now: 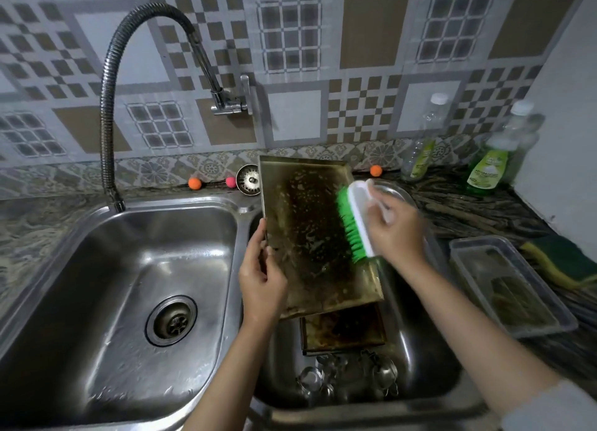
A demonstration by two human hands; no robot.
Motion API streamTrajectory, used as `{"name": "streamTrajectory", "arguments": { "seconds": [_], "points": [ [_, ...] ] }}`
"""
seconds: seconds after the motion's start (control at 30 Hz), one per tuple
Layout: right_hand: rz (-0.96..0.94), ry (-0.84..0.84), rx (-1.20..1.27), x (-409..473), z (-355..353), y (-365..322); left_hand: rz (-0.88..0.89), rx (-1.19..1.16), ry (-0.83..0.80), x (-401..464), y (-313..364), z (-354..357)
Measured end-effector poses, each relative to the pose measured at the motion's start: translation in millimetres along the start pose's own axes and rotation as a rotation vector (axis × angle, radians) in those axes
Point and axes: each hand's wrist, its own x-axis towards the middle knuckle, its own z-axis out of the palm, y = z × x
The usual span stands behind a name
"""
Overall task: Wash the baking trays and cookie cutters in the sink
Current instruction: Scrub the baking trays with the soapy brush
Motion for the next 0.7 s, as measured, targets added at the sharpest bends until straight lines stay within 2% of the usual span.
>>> {"name": "streamTrajectory", "arguments": {
  "seconds": [0.13, 0.3, 0.43, 0.57, 0.7],
  "points": [
    [-0.039, 0.056, 0.062, 20.1, -30.7, -6.5, -0.061, -0.015, -0.025, -0.9, -1.2, 0.4],
    [-0.006, -0.125, -0.032, 13.9, -44.8, 17.4, -0.084, -0.036, 0.036, 2.7, 1.9, -1.6],
    [0.107, -0.298, 0.120, -2.2, -40.3, 22.3, -0.139, -0.068, 0.035, 4.7, -2.2, -1.2],
    [0.088, -0.349, 0.207, -9.2, -33.0, 21.0, -0.113, -0.073, 0.000, 1.6, 1.2, 3.0],
    [0.102, -0.322, 0.284, -13.8, -33.0, 16.9, -0.120, -0.068, -0.029, -0.8, -4.0, 8.1]
  ]
}}
